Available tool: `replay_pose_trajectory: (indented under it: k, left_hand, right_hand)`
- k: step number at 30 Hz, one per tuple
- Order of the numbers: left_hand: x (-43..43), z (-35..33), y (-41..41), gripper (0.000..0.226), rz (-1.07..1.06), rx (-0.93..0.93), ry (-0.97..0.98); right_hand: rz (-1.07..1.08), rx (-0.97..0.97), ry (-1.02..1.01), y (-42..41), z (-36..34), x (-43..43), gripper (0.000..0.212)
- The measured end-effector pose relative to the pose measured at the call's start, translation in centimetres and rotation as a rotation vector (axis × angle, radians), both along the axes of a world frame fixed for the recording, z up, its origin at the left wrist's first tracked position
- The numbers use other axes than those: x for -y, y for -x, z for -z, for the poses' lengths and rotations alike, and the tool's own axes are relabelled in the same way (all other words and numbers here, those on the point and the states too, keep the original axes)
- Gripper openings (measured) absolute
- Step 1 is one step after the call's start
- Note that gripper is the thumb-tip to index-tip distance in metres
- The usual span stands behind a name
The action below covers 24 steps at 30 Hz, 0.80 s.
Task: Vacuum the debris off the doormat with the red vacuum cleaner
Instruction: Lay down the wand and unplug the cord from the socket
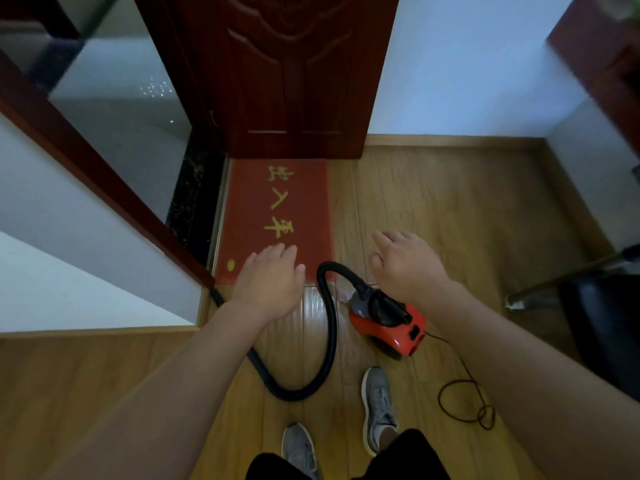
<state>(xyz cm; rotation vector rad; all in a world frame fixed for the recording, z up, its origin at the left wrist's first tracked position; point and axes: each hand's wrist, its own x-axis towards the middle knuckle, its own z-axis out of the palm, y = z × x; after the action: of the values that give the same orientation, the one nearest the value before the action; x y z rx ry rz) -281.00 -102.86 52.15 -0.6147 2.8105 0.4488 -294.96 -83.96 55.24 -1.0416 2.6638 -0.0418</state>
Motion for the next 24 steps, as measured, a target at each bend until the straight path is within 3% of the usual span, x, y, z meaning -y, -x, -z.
replay_pose_trajectory:
  k: [15,24]
  left_hand:
    - [-6.4,-16.7,-2.2,0.053,0.100,-0.012,0.018]
    - [-11.0,-22.2,-1.4,0.055,0.169,-0.077,0.116]
  right_hand:
    - [0.190,-0.046,0.074,-5.9,-15.3,-7.5,0.047]
    - [0.297,-0.097,0.139,-6.8,-20.0,-15.5,0.046]
